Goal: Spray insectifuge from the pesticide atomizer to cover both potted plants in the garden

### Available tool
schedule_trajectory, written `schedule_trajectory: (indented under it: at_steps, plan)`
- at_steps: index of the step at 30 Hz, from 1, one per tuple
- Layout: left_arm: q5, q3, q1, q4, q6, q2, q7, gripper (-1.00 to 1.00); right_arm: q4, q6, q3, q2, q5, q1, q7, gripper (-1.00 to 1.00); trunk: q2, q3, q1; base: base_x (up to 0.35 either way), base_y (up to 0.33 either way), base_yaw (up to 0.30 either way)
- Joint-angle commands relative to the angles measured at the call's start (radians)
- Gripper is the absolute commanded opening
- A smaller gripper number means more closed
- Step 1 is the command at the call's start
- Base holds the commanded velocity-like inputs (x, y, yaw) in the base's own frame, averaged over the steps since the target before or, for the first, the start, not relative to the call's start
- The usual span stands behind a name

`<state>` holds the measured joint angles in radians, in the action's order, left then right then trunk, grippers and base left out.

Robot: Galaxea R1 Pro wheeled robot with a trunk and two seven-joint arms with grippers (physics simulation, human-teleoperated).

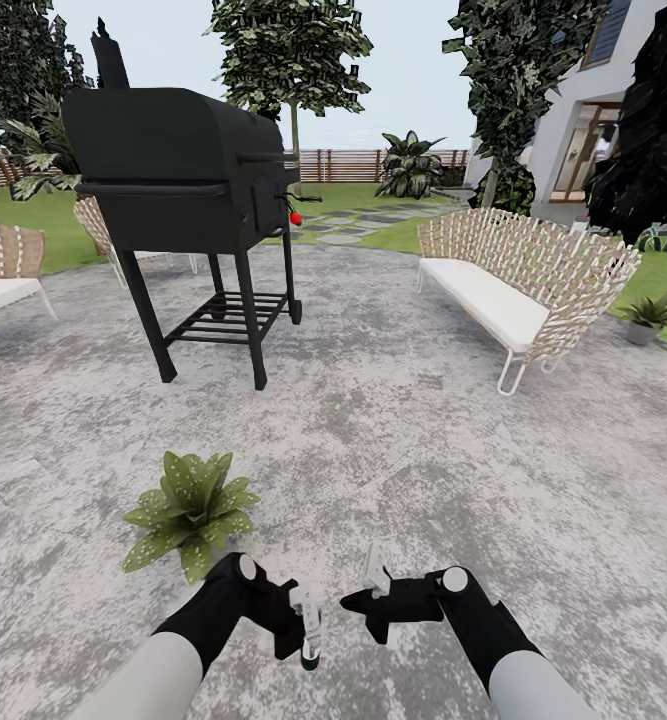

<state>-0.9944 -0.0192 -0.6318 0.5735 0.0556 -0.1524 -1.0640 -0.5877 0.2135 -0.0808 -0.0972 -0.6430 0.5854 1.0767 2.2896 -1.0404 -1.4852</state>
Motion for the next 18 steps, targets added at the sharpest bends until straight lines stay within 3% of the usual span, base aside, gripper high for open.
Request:
schedule_trajectory:
  at_steps: [1,4,5,7,18]
  plan:
    - [-0.003,-0.001,0.000,0.002,0.006,-0.004,-0.003,-1.00,-0.001,0.007,-0.008,-0.002,-0.011,0.001,0.005,-1.00,0.000,-0.001,0.000,0.000,0.000,0.000]
    - [-0.003,-0.013,0.000,0.002,0.008,-0.011,0.001,-1.00,-0.001,0.007,-0.008,-0.002,-0.011,0.001,0.005,-1.00,0.000,-0.001,0.000,0.000,0.000,0.000]
    - [-0.003,-0.048,0.000,0.002,0.023,-0.011,0.003,-1.00,-0.001,0.007,-0.008,-0.002,-0.011,0.001,0.005,-1.00,0.000,-0.001,0.000,0.000,0.000,0.000]
    - [-0.003,-0.069,-0.001,0.002,0.045,-0.013,0.005,-1.00,-0.001,0.007,-0.007,-0.002,-0.011,0.001,0.005,-1.00,0.000,-0.001,0.000,0.000,0.000,0.000]
    - [-0.002,-0.072,-0.003,0.025,0.049,-0.019,0.006,-1.00,-0.001,0.007,-0.007,-0.003,-0.011,0.001,0.004,-1.00,0.000,-0.001,0.000,0.000,0.000,0.000]
